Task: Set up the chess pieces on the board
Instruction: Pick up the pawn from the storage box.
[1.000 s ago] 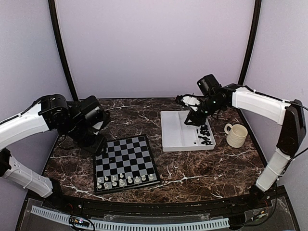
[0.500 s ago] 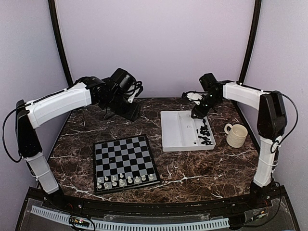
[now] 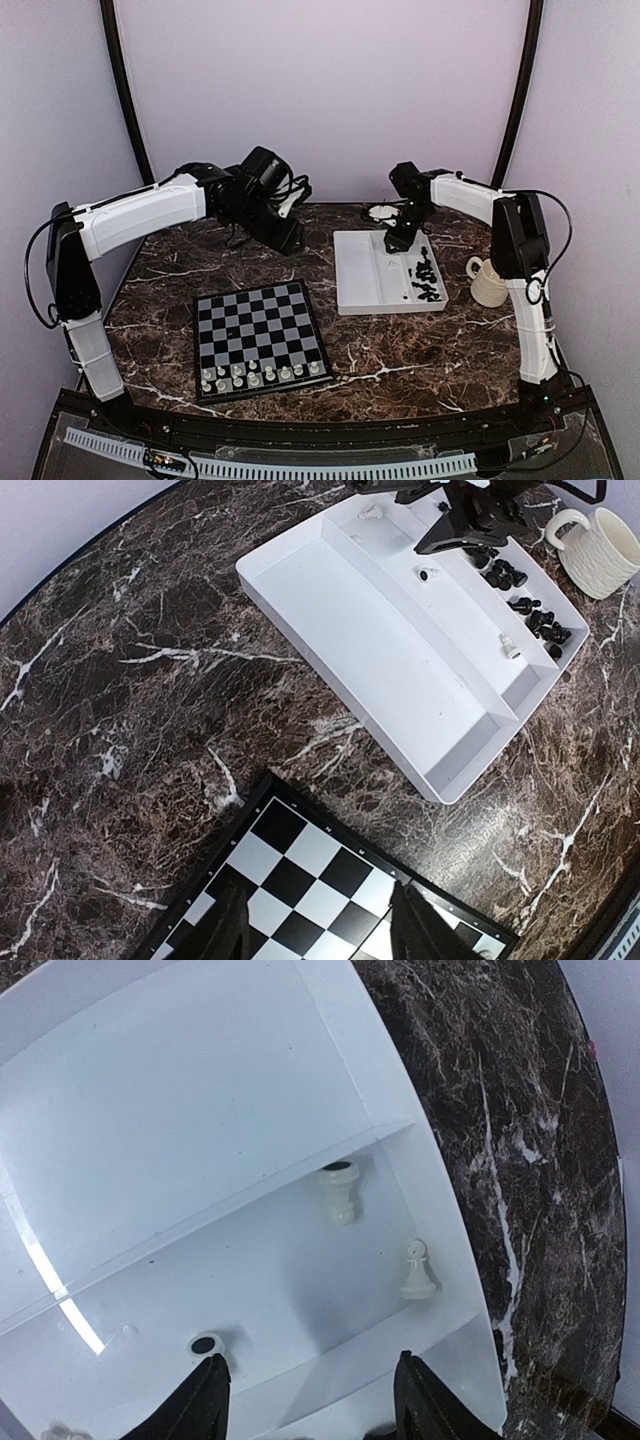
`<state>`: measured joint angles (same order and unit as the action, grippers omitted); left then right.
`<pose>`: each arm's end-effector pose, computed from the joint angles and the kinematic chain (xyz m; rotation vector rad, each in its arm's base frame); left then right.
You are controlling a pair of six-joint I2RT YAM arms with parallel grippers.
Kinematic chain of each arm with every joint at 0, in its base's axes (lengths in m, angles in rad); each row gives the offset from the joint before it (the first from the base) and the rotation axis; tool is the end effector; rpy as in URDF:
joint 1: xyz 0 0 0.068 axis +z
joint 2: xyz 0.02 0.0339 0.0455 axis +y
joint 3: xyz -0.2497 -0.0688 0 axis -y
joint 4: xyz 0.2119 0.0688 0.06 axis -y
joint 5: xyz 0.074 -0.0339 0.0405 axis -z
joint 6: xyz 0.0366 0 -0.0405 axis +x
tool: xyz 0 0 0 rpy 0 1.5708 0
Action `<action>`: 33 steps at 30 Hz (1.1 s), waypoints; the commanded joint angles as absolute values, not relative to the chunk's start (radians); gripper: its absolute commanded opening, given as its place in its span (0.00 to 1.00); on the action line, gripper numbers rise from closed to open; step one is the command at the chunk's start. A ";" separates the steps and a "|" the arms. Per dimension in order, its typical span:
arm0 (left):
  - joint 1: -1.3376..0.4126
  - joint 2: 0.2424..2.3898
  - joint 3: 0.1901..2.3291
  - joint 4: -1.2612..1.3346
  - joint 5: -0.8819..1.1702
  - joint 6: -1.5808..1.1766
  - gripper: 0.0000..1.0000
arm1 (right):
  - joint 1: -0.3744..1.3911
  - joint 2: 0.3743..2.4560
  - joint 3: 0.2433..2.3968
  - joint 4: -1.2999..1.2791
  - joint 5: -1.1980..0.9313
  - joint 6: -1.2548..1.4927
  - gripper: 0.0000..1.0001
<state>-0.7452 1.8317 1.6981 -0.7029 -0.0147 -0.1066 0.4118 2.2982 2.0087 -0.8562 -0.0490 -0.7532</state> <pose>0.2771 -0.2549 0.3039 0.7598 2.3202 -0.3716 0.4133 0.1825 0.1963 -1.5052 2.2588 -0.0340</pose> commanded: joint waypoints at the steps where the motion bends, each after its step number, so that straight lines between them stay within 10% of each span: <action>1: -0.732 1.832 1.699 -0.685 0.035 -0.088 0.51 | 0.426 2.358 2.090 -0.927 -0.023 -0.780 0.57; 33: -0.721 1.851 1.676 -0.695 0.075 -0.091 0.50 | 0.445 2.429 2.120 -1.054 -0.057 -0.791 0.36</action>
<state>-0.7265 1.8530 1.6924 -0.6960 0.0536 -0.0906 0.4385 2.3947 2.0785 -1.0203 -0.0517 -0.8036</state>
